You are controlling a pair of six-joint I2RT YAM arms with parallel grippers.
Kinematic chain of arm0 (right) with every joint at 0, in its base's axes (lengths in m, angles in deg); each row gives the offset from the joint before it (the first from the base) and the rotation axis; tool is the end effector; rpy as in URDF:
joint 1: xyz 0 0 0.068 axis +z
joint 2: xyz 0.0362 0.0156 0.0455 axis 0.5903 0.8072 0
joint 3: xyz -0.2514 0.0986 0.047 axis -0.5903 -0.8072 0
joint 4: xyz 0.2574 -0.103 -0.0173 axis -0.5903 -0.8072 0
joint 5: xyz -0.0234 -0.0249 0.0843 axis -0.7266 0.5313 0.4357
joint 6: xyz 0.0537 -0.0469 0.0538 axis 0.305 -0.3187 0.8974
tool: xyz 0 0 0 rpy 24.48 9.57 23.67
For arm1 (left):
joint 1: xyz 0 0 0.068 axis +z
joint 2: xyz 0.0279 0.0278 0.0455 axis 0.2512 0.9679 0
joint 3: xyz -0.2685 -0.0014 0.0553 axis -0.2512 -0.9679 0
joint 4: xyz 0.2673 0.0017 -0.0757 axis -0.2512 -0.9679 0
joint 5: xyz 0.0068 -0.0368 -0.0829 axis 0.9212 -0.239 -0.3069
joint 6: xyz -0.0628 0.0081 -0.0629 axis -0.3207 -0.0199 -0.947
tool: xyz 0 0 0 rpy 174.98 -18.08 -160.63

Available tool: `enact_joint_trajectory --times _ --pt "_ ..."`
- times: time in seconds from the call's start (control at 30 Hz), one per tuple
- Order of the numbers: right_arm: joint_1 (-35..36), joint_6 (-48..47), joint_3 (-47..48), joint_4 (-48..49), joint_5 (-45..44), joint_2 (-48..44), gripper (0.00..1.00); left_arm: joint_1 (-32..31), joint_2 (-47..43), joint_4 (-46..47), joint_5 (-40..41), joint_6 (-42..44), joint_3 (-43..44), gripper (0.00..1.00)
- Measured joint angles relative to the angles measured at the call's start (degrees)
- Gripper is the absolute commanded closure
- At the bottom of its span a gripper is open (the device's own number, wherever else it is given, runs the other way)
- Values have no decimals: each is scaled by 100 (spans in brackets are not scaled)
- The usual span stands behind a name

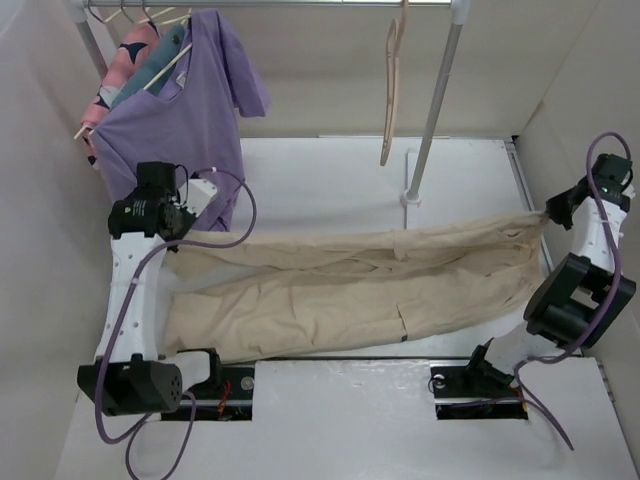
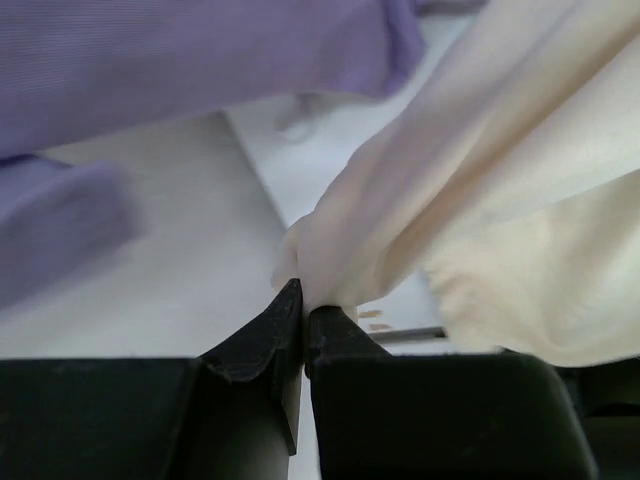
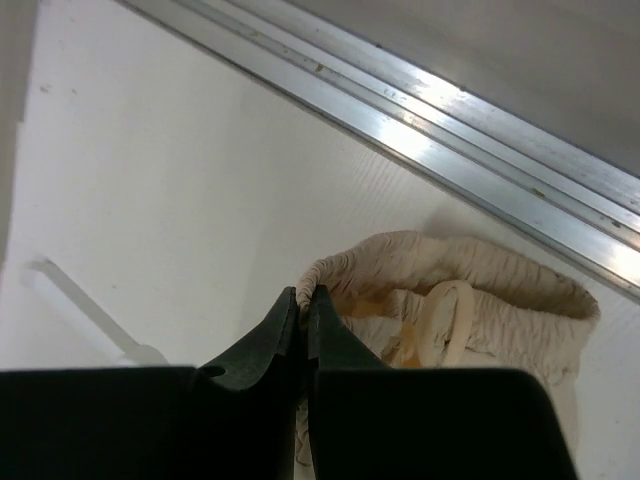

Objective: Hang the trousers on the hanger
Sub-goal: Fold the trousers at the center of the board.

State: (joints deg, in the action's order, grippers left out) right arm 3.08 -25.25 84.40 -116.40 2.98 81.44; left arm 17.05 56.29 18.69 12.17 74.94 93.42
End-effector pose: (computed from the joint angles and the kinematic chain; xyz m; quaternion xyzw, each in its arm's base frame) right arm 0.3315 -0.2184 0.2589 0.5186 0.7809 -0.0106 0.3481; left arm 0.2671 0.0206 0.3349 0.3075 0.8929 0.1738 0.2792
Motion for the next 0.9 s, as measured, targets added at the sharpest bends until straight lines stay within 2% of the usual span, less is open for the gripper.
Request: enact_joint_trajectory --times 0.07,0.13,0.27,0.33,0.37,0.43,0.5,0.57,0.6,0.63,0.67,0.73,0.8,0.83,0.9 --pt "-179 146 -72 -17 83 -358 100 26 -284 59 162 168 66 100" --pt "-459 302 -374 74 219 -866 100 48 -826 94 391 400 -299 100" --pt "-885 662 -1469 140 315 -1858 100 116 -2717 2 872 1198 -2374 100" --pt "-986 791 -1912 109 323 -1993 100 170 -3545 -282 1036 1617 -3322 100" --pt "-1034 839 -2079 98 345 -1958 99 208 -3901 -481 1093 1878 -3823 100" --pt "-1143 907 -2347 90 363 -1821 95 240 -4037 -588 1102 2079 -4135 100" --pt "-1257 940 -2527 55 352 -1707 88 251 -4033 -605 1093 2199 -4275 100" --pt "-1355 977 -2625 24 308 -1672 61 251 -3915 -568 1086 2199 -4277 99" --pt "-1386 979 -2636 33 251 -1670 48 254 -3821 -544 1091 2192 -4277 91" --pt "-1414 984 -2634 59 197 -1672 30 260 -3705 -527 1095 2186 -4277 79" --pt "-1432 984 -2625 94 136 -1672 25 264 -3580 -518 1102 2151 -4277 50" --pt "-1449 929 -2540 72 37 -1646 23 280 -3392 -476 1121 2090 -4286 32" --pt "-1449 826 -2343 46 -31 -1574 21 291 -3329 -179 1263 2059 -4282 23" --pt "-1447 745 -2249 20 -66 -1547 21 291 -3327 -101 1318 2081 -4280 15" --pt "-1390 623 -2009 9 -166 -1506 21 315 -3370 -31 1303 2151 -4192 11"
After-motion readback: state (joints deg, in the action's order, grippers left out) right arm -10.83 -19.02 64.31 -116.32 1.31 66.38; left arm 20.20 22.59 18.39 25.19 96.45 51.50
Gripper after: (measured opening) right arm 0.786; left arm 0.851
